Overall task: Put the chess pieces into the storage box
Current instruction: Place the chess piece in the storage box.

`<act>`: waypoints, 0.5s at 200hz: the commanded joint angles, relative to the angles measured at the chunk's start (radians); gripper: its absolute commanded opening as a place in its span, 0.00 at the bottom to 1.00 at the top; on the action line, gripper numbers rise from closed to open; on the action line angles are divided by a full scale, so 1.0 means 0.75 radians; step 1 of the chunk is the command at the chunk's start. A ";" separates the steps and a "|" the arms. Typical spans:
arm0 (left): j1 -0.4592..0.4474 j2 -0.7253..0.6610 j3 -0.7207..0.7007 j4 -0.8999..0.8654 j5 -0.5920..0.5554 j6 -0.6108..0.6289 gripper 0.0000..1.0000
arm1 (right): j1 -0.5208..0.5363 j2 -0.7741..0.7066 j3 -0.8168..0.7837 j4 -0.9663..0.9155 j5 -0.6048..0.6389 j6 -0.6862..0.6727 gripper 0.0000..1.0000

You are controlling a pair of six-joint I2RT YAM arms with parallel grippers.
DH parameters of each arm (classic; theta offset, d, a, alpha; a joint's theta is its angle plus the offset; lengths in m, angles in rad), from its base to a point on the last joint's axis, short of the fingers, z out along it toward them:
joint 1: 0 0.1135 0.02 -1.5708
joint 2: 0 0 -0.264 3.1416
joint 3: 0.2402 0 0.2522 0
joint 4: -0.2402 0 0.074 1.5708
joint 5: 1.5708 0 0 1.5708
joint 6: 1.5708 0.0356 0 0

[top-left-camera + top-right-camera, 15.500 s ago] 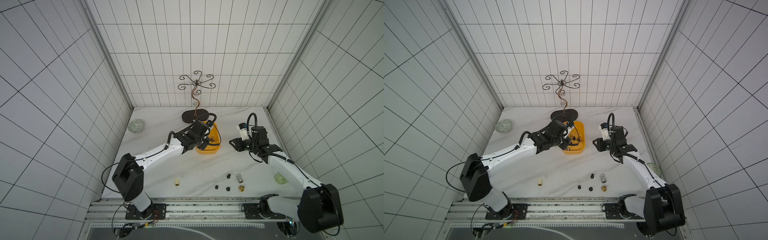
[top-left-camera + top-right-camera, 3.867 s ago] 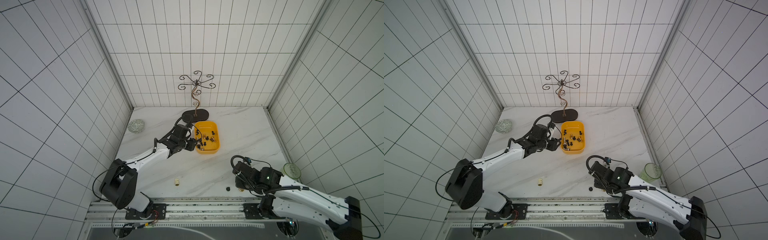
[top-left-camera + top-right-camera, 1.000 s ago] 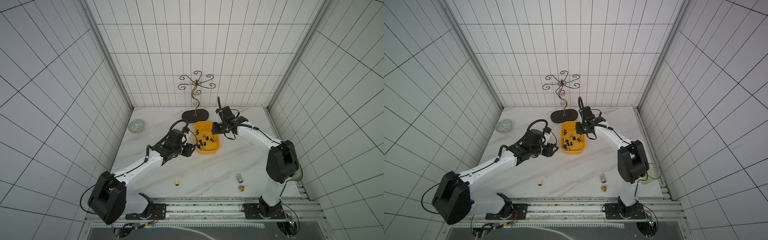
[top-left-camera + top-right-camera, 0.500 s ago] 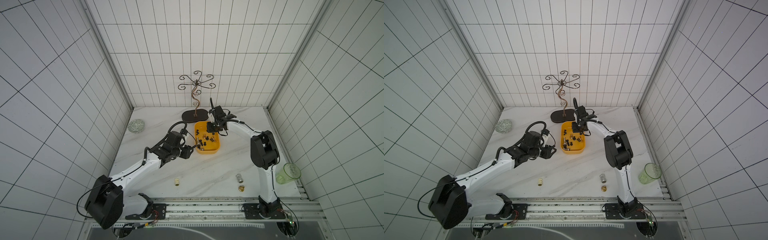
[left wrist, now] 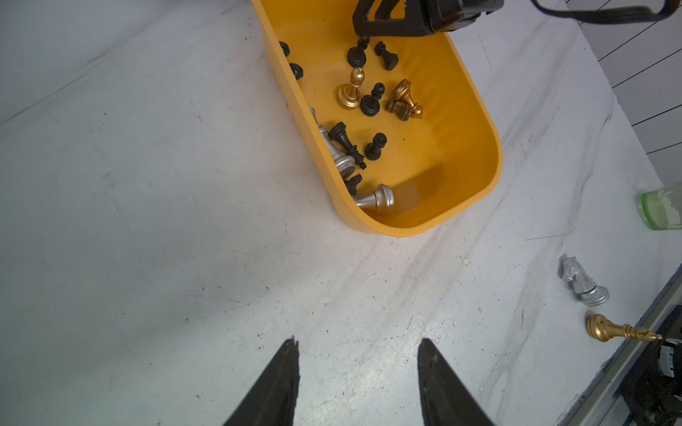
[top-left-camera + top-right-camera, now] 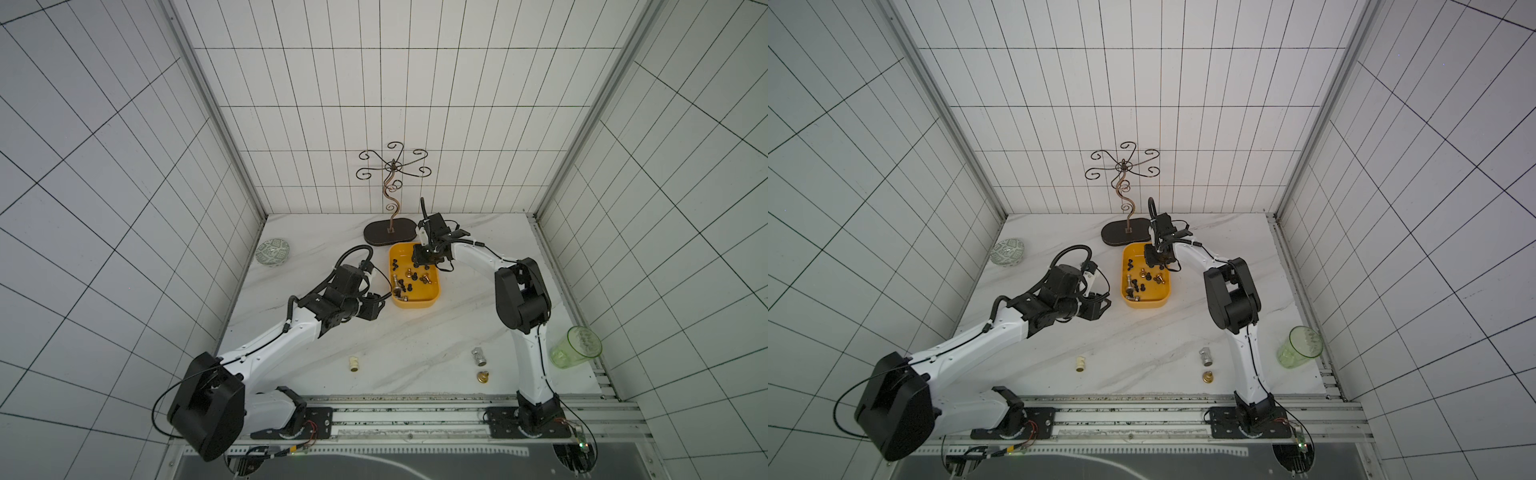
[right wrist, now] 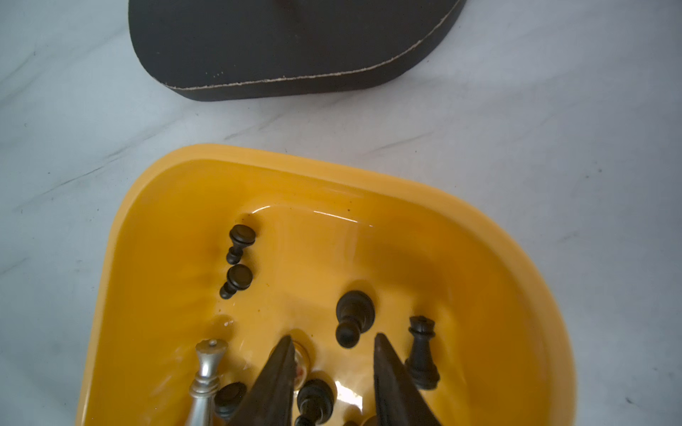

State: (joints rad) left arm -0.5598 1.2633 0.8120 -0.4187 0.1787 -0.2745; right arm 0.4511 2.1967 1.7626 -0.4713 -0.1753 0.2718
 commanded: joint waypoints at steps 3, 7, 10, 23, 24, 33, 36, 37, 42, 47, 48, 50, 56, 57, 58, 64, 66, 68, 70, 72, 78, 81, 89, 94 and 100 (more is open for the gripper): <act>0.005 -0.031 -0.019 -0.014 -0.031 -0.017 0.51 | -0.011 -0.091 0.126 0.007 -0.024 -0.009 0.38; 0.005 -0.033 -0.019 -0.018 -0.033 -0.018 0.51 | -0.010 -0.099 0.124 0.007 -0.027 -0.009 0.38; 0.003 -0.034 -0.017 -0.021 -0.035 -0.020 0.51 | -0.011 -0.109 0.122 0.007 -0.028 -0.009 0.38; 0.004 -0.047 -0.019 -0.039 -0.045 -0.026 0.51 | -0.011 -0.150 0.105 0.007 -0.034 -0.009 0.38; 0.005 -0.048 -0.019 -0.040 -0.045 -0.025 0.51 | -0.011 -0.154 0.104 0.007 -0.035 -0.009 0.38; 0.004 -0.061 -0.018 -0.062 -0.057 -0.029 0.51 | -0.010 -0.194 0.082 0.008 -0.041 -0.010 0.38; 0.003 -0.066 -0.021 -0.071 -0.063 -0.031 0.51 | -0.011 -0.207 0.073 0.007 -0.042 -0.011 0.38; 0.004 -0.068 -0.021 -0.077 -0.065 -0.031 0.51 | -0.010 -0.213 0.068 0.007 -0.042 -0.012 0.38; 0.003 -0.079 -0.020 -0.094 -0.078 -0.036 0.51 | -0.010 -0.241 0.049 0.009 -0.042 -0.013 0.38; 0.004 -0.089 -0.023 -0.116 -0.094 -0.041 0.51 | -0.010 -0.269 0.024 0.014 -0.042 -0.014 0.38; 0.004 -0.092 -0.023 -0.119 -0.099 -0.042 0.51 | -0.010 -0.278 0.019 0.014 -0.042 -0.014 0.38; 0.002 -0.097 -0.023 -0.130 -0.105 -0.044 0.51 | -0.010 -0.290 0.007 0.019 -0.042 -0.015 0.38; 0.004 -0.112 -0.026 -0.156 -0.126 -0.052 0.51 | -0.010 -0.333 -0.039 0.032 -0.042 -0.018 0.38; 0.005 -0.117 -0.028 -0.163 -0.129 -0.053 0.51 | -0.010 -0.342 -0.046 0.035 -0.042 -0.019 0.38; 0.003 -0.119 -0.028 -0.169 -0.131 -0.055 0.51 | -0.010 -0.350 -0.054 0.038 -0.043 -0.019 0.38; 0.002 -0.136 -0.033 -0.195 -0.154 -0.069 0.51 | -0.010 -0.396 -0.110 0.053 -0.041 -0.020 0.38; 0.003 -0.143 -0.036 -0.208 -0.160 -0.075 0.51 | -0.010 -0.414 -0.128 0.057 -0.040 -0.021 0.38; 0.002 -0.149 -0.039 -0.217 -0.167 -0.082 0.51 | -0.010 -0.428 -0.148 0.065 -0.039 -0.020 0.39; 0.002 -0.156 -0.041 -0.228 -0.172 -0.089 0.51 | -0.010 -0.444 -0.168 0.070 -0.039 -0.020 0.39; 0.003 -0.161 -0.044 -0.236 -0.179 -0.094 0.51 | -0.010 -0.462 -0.193 0.078 -0.039 -0.020 0.39; 0.000 -0.181 -0.054 -0.262 -0.190 -0.113 0.51 | -0.010 -0.517 -0.261 0.104 -0.042 -0.017 0.39; 0.000 -0.192 -0.060 -0.272 -0.195 -0.124 0.51 | -0.012 -0.543 -0.301 0.118 -0.044 -0.014 0.39; -0.004 -0.220 -0.077 -0.302 -0.214 -0.154 0.51 | -0.012 -0.609 -0.391 0.147 -0.047 -0.010 0.39; -0.008 -0.235 -0.090 -0.324 -0.231 -0.177 0.51 | -0.012 -0.647 -0.449 0.160 -0.051 -0.006 0.39; -0.014 -0.252 -0.102 -0.348 -0.252 -0.205 0.51 | -0.012 -0.689 -0.509 0.172 -0.058 -0.004 0.39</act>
State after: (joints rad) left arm -0.5613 1.1271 0.7731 -0.5690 0.0715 -0.3416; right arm 0.4511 1.7668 1.5730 -0.3805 -0.2012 0.2707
